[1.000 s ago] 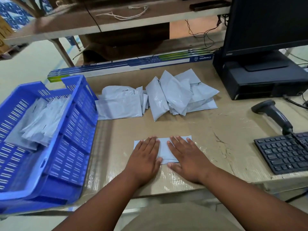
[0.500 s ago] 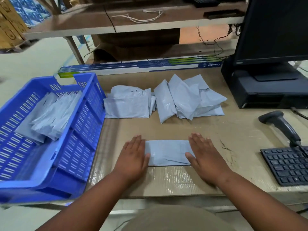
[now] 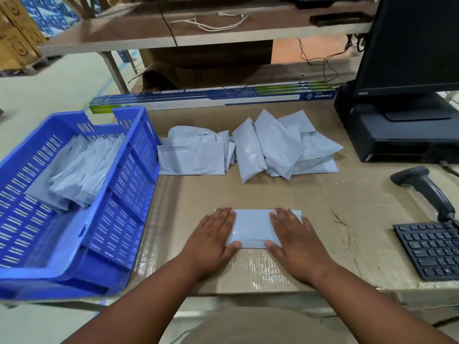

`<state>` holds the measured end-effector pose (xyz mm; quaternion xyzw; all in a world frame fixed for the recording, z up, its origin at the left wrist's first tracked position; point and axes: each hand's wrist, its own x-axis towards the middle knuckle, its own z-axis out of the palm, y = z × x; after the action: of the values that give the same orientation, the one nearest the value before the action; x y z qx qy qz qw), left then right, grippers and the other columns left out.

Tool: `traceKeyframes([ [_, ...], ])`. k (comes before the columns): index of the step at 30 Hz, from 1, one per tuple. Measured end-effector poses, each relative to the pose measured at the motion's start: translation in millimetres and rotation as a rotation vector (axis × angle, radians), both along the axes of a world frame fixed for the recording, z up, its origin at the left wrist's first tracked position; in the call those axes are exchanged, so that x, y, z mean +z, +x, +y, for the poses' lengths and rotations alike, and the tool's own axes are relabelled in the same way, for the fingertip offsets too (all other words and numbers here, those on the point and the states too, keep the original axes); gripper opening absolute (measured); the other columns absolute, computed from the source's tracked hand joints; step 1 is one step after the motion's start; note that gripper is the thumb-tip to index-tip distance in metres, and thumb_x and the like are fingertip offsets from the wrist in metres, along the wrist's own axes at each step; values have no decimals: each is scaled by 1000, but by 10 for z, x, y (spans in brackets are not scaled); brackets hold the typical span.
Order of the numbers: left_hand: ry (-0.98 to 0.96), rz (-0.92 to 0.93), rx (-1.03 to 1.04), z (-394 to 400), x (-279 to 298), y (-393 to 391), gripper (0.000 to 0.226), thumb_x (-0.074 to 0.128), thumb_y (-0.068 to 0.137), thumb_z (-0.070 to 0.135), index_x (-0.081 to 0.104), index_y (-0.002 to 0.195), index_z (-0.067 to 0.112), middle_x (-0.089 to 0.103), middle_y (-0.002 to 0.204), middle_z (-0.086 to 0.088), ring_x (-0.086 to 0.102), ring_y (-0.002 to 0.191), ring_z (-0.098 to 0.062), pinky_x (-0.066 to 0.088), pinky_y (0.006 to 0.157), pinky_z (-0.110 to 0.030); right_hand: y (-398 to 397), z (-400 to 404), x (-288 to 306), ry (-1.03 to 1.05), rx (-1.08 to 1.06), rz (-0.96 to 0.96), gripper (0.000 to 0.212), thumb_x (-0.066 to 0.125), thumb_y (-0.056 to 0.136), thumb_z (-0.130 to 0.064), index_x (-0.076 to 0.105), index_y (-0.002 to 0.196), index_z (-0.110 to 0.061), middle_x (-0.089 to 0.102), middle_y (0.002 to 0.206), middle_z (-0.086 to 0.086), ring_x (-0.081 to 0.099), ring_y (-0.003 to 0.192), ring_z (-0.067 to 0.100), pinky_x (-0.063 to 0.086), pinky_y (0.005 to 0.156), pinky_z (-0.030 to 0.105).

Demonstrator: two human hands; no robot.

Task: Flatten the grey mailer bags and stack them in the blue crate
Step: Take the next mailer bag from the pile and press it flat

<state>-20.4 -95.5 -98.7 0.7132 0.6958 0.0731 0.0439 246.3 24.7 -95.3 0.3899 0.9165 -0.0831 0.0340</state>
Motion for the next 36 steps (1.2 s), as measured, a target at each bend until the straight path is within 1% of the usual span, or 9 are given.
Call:
traceKeyframes([
  [4,-122,14,54,-98,50,-205,87,17,103,75,9,170,22,-1,178,4,-2,163,-12,7,132,-46,231,70,19,-17,-74,4,87,1,97,-75,-2,169,-27,-13,177,-4,-12,162,16,-3,132,43],
  [7,-182,-20,88,-36,182,-232,91,9,99,79,16,170,22,4,177,6,4,163,-13,13,131,-47,309,93,26,-29,-86,31,93,-6,93,-79,-3,169,-26,-16,176,-4,-13,162,15,-5,132,41],
  [10,-111,-30,89,166,375,-141,85,32,100,75,33,163,17,31,170,-2,30,156,-23,29,126,-44,310,85,22,-19,-75,46,92,-7,94,-79,-2,170,-28,-15,176,-2,-14,162,16,-6,131,42],
  [15,-297,71,-9,606,692,122,88,68,91,55,28,164,27,53,148,-4,52,134,-32,44,110,-43,243,10,53,26,1,79,80,6,102,-69,5,170,-27,-12,177,0,-15,162,17,1,131,51],
  [19,-436,199,77,877,944,209,85,84,71,63,48,140,30,57,128,-3,55,121,-30,46,100,-50,208,-35,-6,25,32,106,77,10,103,-65,6,170,-27,-17,176,0,-21,161,16,4,131,52],
  [22,-482,132,77,979,1094,230,67,90,67,62,60,117,28,57,110,3,58,109,-24,46,79,-36,202,-67,0,40,26,164,74,20,105,-62,17,169,-26,-10,177,2,-15,162,20,9,130,57],
  [25,-540,-58,104,987,1212,204,40,87,79,49,63,98,24,57,94,8,58,91,-18,39,63,-29,170,-88,49,77,54,201,71,35,105,-55,23,168,-26,-6,178,2,-10,163,22,11,130,60],
  [30,-568,-146,164,809,1491,26,24,86,83,38,70,91,22,66,93,4,61,86,-17,44,67,-29,-63,-92,238,99,138,313,68,44,104,-54,28,166,-30,-3,178,0,-8,163,19,10,131,55],
  [36,-360,-116,372,429,2103,-497,28,89,81,37,69,85,19,68,90,0,61,79,-18,41,59,-28,-875,-98,733,60,271,447,71,44,103,-54,24,167,-32,-5,178,0,-14,162,16,2,132,42],
])
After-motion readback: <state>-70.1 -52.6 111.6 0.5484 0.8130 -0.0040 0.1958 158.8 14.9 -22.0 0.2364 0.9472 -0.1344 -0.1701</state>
